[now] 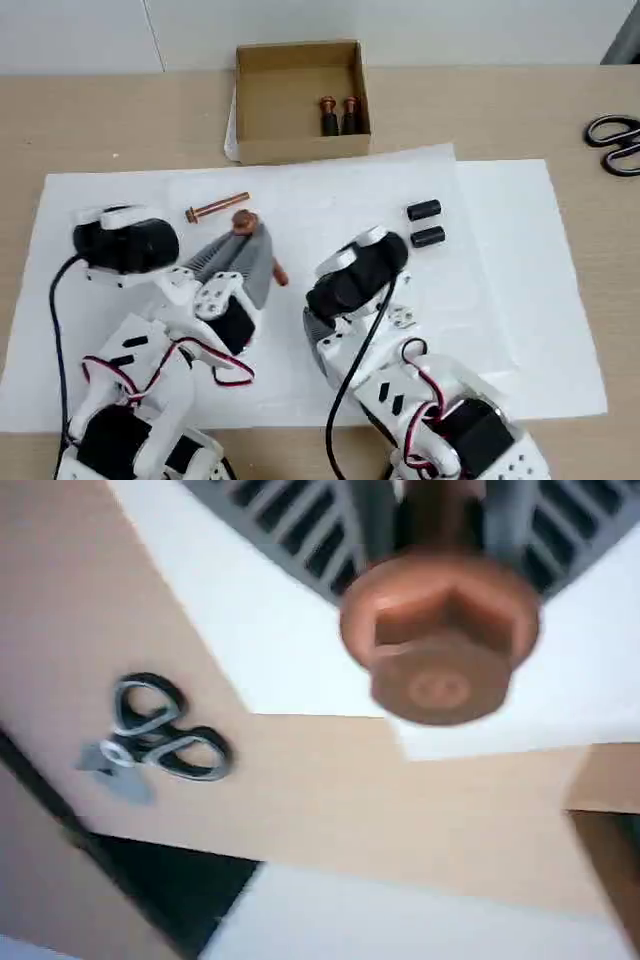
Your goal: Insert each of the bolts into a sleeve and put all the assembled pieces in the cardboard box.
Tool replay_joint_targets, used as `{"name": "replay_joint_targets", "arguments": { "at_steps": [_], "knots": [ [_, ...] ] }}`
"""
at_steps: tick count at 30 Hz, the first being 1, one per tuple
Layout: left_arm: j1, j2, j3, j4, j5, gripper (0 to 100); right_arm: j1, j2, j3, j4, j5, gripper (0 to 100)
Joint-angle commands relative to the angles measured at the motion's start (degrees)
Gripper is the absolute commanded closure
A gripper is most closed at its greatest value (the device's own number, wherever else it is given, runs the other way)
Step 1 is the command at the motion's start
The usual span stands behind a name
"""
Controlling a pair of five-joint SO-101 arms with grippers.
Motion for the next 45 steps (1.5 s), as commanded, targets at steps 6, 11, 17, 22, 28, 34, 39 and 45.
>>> {"name": "replay_joint_targets", "arguments": {
  "at_steps": [6,11,17,22,28,34,39,45],
  "knots": [
    [3.7,-0.7,-0.1,-2.8,0.4,99,-1.6,-0.7,0.1,-1.5,-0.7,99.5],
    [3.8,-0.7,-0.4,-2.7,0.4,99,-1.6,-0.7,0.1,-1.6,-0.7,99.5],
    [4.9,-0.7,-1.0,-3.0,0.4,99,-1.6,-0.7,-0.5,-4.7,-0.4,99.5],
    [5.0,-0.7,-5.2,-3.0,0.4,99,-1.6,-1.2,-0.6,-5.8,-0.2,99.5],
    [5.2,-0.7,-7.6,-2.9,0.4,99,-1.5,-9.5,2.2,-5.5,6.3,99.5],
    [5.4,-0.7,-5.8,-2.9,0.5,99,-1.5,-21.9,8.9,-5.5,10.7,99.5],
    [5.4,-0.7,-3.9,-2.8,2.6,99,-1.5,-22.4,9.8,-6.0,11.6,99.5],
    [5.5,-0.7,-1.4,-2.9,2.8,99,-1.5,-22.3,9.8,-6.0,11.7,99.5]
  ]
}}
